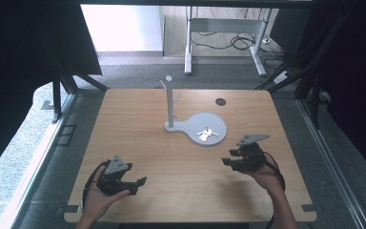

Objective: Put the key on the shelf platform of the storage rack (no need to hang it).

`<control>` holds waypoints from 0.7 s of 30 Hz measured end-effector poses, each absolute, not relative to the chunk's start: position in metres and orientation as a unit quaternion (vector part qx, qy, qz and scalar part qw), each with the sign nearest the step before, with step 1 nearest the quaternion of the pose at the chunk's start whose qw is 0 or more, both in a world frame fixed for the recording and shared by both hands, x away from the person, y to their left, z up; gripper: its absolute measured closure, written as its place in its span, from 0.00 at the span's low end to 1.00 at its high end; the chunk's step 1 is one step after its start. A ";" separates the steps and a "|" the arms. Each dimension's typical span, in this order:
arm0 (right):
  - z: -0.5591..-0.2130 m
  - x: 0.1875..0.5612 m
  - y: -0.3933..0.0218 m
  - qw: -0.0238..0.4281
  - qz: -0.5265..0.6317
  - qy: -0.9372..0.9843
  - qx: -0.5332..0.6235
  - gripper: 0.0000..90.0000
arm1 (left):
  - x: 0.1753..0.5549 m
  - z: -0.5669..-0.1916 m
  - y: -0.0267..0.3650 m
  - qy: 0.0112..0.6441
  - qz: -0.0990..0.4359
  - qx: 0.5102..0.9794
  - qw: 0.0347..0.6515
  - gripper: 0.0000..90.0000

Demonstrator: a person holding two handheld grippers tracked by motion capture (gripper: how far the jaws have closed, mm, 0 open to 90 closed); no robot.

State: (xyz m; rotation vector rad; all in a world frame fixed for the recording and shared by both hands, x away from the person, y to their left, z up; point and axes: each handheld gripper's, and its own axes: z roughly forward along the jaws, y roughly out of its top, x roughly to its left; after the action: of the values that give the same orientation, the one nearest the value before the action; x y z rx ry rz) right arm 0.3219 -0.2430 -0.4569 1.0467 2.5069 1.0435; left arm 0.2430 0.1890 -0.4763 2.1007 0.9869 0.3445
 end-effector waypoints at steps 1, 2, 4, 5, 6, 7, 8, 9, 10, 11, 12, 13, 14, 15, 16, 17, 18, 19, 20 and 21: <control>-0.460 0.317 -0.247 0.115 0.360 0.853 0.360 0.56 | 0.243 -0.477 0.189 0.388 0.135 0.826 0.387 0.28; -0.463 0.313 -0.250 0.116 0.362 0.851 0.362 0.56 | 0.243 -0.477 0.188 0.388 0.135 0.826 0.386 0.28; -0.469 0.305 -0.257 0.116 0.363 0.849 0.367 0.56 | 0.243 -0.477 0.188 0.388 0.135 0.826 0.385 0.28; -0.472 0.301 -0.259 0.117 0.362 0.848 0.369 0.56 | 0.243 -0.477 0.187 0.387 0.135 0.827 0.385 0.28; -0.475 0.297 -0.262 0.118 0.361 0.848 0.370 0.56 | 0.243 -0.477 0.187 0.388 0.135 0.826 0.386 0.28; -0.477 0.295 -0.264 0.119 0.361 0.848 0.370 0.56 | 0.243 -0.477 0.187 0.387 0.134 0.826 0.386 0.28; -0.481 0.291 -0.266 0.119 0.361 0.846 0.373 0.56 | 0.243 -0.478 0.186 0.387 0.134 0.826 0.387 0.28; -0.484 0.290 -0.268 0.114 0.356 0.848 0.375 0.56 | 0.243 -0.477 0.186 0.387 0.133 0.826 0.387 0.28; -0.487 0.288 -0.269 0.114 0.350 0.851 0.375 0.56 | 0.243 -0.478 0.186 0.388 0.132 0.826 0.387 0.28; -0.489 0.287 -0.270 0.115 0.345 0.852 0.377 0.56 | 0.243 -0.478 0.185 0.388 0.132 0.826 0.387 0.28; -0.492 0.286 -0.271 0.113 0.344 0.852 0.379 0.56 | 0.243 -0.478 0.185 0.386 0.133 0.827 0.386 0.28; -0.494 0.285 -0.272 0.110 0.344 0.851 0.380 0.56 | 0.243 -0.477 0.186 0.385 0.134 0.827 0.386 0.28; -0.497 0.284 -0.273 0.109 0.341 0.853 0.381 0.56 | 0.242 -0.477 0.186 0.385 0.134 0.827 0.388 0.28; -0.499 0.284 -0.273 0.108 0.337 0.854 0.381 0.56 | 0.242 -0.476 0.186 0.386 0.133 0.826 0.389 0.28; -0.501 0.284 -0.273 0.106 0.336 0.854 0.382 0.56 | 0.242 -0.476 0.186 0.385 0.135 0.826 0.389 0.28; -0.502 0.285 -0.273 0.106 0.335 0.855 0.382 0.56 | 0.242 -0.476 0.186 0.384 0.135 0.826 0.390 0.28; -0.504 0.285 -0.273 0.106 0.334 0.854 0.385 0.56 | 0.242 -0.475 0.187 0.384 0.135 0.825 0.391 0.28; -0.504 0.285 -0.273 0.106 0.334 0.854 0.384 0.56 | 0.242 -0.475 0.187 0.384 0.135 0.825 0.391 0.28; -0.504 0.286 -0.273 0.107 0.335 0.854 0.384 0.56 | 0.242 -0.475 0.187 0.385 0.136 0.825 0.392 0.28; -0.504 0.286 -0.272 0.108 0.336 0.853 0.384 0.56 | 0.242 -0.475 0.187 0.385 0.136 0.825 0.392 0.28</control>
State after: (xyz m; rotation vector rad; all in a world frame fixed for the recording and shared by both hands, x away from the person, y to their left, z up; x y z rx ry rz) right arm 0.2856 -0.2718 -0.5040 1.1300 2.5104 0.9894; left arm 0.2418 0.1872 -0.4753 2.0946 0.9767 0.3447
